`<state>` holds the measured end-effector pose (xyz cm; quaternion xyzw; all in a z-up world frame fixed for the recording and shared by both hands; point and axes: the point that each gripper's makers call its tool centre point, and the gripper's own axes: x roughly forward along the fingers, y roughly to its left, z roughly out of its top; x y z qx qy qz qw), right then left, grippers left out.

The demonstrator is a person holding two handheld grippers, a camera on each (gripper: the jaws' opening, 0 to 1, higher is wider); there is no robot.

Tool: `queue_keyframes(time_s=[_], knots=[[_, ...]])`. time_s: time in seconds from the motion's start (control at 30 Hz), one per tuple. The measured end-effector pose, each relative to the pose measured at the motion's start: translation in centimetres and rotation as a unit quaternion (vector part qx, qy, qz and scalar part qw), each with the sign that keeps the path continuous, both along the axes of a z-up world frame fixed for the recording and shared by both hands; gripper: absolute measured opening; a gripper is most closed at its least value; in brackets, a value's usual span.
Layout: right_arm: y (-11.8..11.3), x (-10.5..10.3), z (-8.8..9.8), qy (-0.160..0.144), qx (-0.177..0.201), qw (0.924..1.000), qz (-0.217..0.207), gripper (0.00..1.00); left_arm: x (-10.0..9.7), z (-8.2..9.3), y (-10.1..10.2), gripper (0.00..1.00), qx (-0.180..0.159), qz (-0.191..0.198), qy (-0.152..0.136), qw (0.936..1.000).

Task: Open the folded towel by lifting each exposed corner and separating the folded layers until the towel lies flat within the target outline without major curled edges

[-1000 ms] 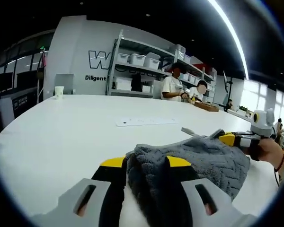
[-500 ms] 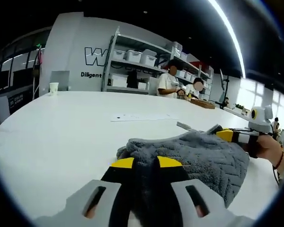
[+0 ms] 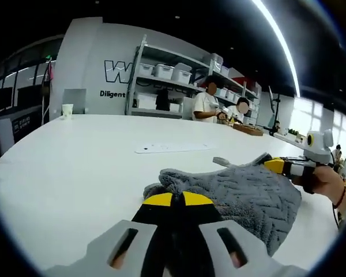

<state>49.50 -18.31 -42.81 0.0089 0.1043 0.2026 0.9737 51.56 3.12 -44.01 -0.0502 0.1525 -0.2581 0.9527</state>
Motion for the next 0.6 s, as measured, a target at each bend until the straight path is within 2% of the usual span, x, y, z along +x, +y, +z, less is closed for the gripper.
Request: queue_keyframes(time_s=[0.27,0.37,0.5,0.6], knots=[[-0.8,0.0,1.4,-0.006,0.019,0.9997,-0.014,0.00,-0.8,1.1,-0.6,0.01,-0.011,-0.001,-0.018,0.9998],[-0.9,0.0,1.7,-0.008,0.017,0.9997,-0.016,0.00,-1.2,1.5,-0.8,0.01,-0.028,-0.001,-0.019,0.9994],[-0.9,0.0,2.0,-0.008,0.019,0.9997,-0.015,0.00,-1.3,1.8,-0.9,0.01,-0.028,-0.002,-0.023,0.9994],[-0.8,0.0,2.2,-0.013,0.005,0.9998,-0.015,0.00,-1.4,2.4,-0.9,0.01,-0.047,0.003,-0.031,0.9984]])
